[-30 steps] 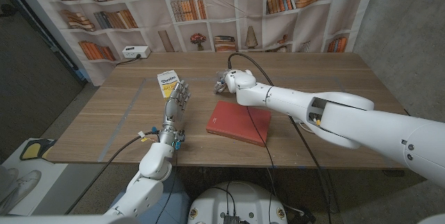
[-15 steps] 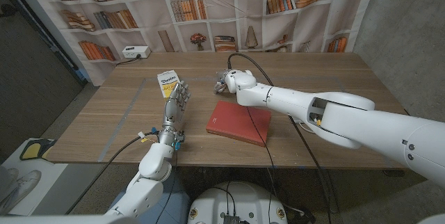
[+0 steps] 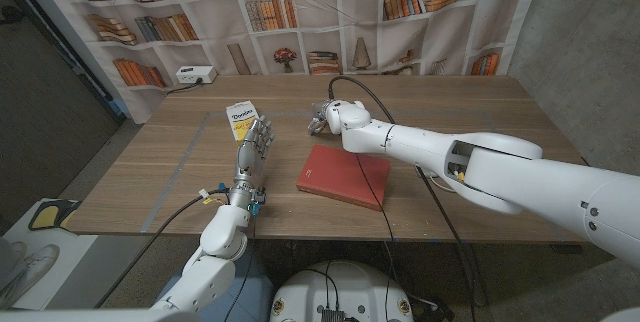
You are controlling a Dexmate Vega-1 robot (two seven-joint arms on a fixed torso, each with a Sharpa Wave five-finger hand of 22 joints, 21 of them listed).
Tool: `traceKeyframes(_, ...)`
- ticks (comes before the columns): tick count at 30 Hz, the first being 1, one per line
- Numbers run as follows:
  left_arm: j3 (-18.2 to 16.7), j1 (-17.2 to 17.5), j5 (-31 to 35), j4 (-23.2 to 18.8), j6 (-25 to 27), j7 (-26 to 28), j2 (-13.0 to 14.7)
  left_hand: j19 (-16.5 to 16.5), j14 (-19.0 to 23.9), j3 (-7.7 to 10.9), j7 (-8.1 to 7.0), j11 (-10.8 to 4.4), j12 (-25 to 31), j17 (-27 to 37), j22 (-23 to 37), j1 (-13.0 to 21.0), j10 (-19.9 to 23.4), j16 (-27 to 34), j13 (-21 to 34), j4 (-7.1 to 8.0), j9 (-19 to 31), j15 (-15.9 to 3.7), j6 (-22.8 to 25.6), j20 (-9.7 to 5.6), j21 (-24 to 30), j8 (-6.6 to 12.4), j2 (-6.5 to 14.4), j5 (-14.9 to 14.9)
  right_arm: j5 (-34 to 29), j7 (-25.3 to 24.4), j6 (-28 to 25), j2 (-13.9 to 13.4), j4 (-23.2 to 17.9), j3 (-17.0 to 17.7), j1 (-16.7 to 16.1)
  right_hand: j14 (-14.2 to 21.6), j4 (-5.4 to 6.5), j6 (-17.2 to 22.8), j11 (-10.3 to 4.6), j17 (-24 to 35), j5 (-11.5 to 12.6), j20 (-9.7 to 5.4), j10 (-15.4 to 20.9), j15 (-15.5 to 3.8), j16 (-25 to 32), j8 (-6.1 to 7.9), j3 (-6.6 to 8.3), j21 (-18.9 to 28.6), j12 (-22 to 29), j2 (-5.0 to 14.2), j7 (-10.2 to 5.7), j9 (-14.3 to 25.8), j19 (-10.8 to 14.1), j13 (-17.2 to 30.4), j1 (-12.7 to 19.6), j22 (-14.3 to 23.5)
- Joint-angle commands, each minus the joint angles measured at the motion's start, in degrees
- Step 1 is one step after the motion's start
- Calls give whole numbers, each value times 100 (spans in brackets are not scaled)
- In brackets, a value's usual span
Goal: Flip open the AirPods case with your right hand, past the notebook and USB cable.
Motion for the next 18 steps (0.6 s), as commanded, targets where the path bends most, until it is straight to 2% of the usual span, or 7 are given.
traceKeyframes(1, 14, -11, 6, 3, 22, 10, -7, -26, -19, -36, -25, 0, 0, 17, 13, 20, 20, -9, 11, 10, 13, -4, -10, 12, -1, 17, -17, -2, -8, -67, 12, -2, 6, 23, -28, 49, 17, -1289, -84, 29, 43, -9, 60, -65, 49, 24, 65, 39, 103, 60, -104, 0, 91, 77, 73, 0)
traceKeyframes(5, 16, -20, -11, 16, 17, -3, -14, -26, -19, -38, -25, 0, -1, 17, 13, 18, 19, -9, 11, 11, 13, 0, -10, 10, -1, 17, -17, -2, -16, -94, 13, 19, 39, 18, -33, 90, 10, -1237, -186, 52, 42, -67, 97, -148, 50, 23, 85, 42, 224, 85, -179, -2, 141, 173, 109, -2)
traceKeyframes(9, 21, -30, -28, 30, 24, -19, -14, -26, -20, -40, -22, -5, 2, 17, 13, 15, 26, -10, 12, 12, 13, -4, -5, 9, -1, 19, -18, -1, -8, -121, 20, 17, 47, 32, -45, 85, 12, -1216, -220, 62, 40, -104, 85, -197, 42, 22, 92, 41, 265, 100, -216, -3, 158, 214, 119, -4)
traceKeyframes(13, 27, -47, -48, 65, 12, -42, -26, -25, -14, -43, -24, -6, 2, 18, 13, 12, 29, -7, 12, 13, 13, -3, 0, 12, 0, 20, -20, -1, 2, -191, 26, -1, 20, 67, -75, 217, 10, -1144, -301, 84, 35, -173, 270, -317, 78, 26, 110, 48, 452, 125, -267, -6, 233, 314, 152, -7)
traceKeyframes(15, 30, -57, -53, 82, 8, -51, -30, -25, -15, -44, -20, -5, 1, 18, 13, 10, 27, -8, 12, 14, 13, 1, -7, 13, 0, 17, -20, -1, -11, -211, 22, -15, -3, 65, -81, 266, 0, -1124, -318, 99, 43, -181, 298, -349, 82, 14, 147, 33, 557, 169, -256, -8, 241, 392, 209, -8)
traceKeyframes(18, 34, -64, -71, 90, 12, -69, -29, -25, -15, -45, -28, -5, 2, 18, 13, 8, 31, -8, 12, 15, 13, -1, -6, 13, 0, 17, -20, -1, -9, -220, 21, -43, -44, 82, -86, 324, -34, -1091, -290, 106, 81, -89, 321, -335, 84, 8, 203, 38, 660, 206, -199, -8, 300, 466, 306, -10)
